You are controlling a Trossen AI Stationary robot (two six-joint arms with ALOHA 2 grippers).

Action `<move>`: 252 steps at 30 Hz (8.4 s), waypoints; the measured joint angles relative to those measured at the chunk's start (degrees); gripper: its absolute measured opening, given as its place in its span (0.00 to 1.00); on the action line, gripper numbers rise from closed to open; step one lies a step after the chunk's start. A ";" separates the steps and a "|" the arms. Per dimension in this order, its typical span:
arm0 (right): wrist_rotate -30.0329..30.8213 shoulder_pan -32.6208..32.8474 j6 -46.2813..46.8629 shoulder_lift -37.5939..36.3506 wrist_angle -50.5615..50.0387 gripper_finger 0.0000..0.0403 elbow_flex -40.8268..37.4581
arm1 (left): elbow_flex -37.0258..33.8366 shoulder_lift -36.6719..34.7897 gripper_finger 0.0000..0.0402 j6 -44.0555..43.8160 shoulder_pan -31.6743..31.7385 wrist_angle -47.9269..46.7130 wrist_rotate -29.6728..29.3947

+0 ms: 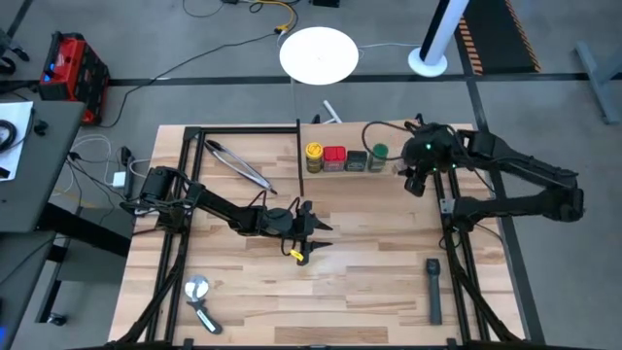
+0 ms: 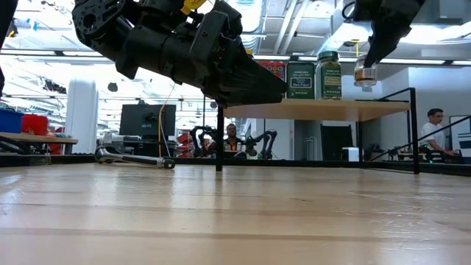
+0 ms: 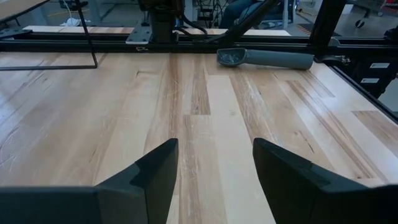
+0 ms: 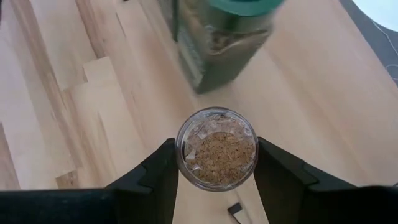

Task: Shelf spices
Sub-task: Put the brown seasoning bottle on the shelf, then adjust the red seasoning can, then remove the brown seasoning bottle from the shelf

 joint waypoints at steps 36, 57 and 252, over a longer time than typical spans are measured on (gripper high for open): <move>-7.25 -11.61 -6.46 0.14 7.73 0.57 -5.64 | 0.00 0.00 0.50 0.00 0.00 -0.04 0.00; -7.21 -11.55 -5.80 -0.04 -2.83 0.48 5.48 | 0.00 0.00 0.50 -1.04 0.00 -0.06 0.09; -1.46 18.68 0.06 -3.32 10.44 0.02 -1.16 | 4.37 -34.80 0.50 0.24 -6.55 -37.24 -7.03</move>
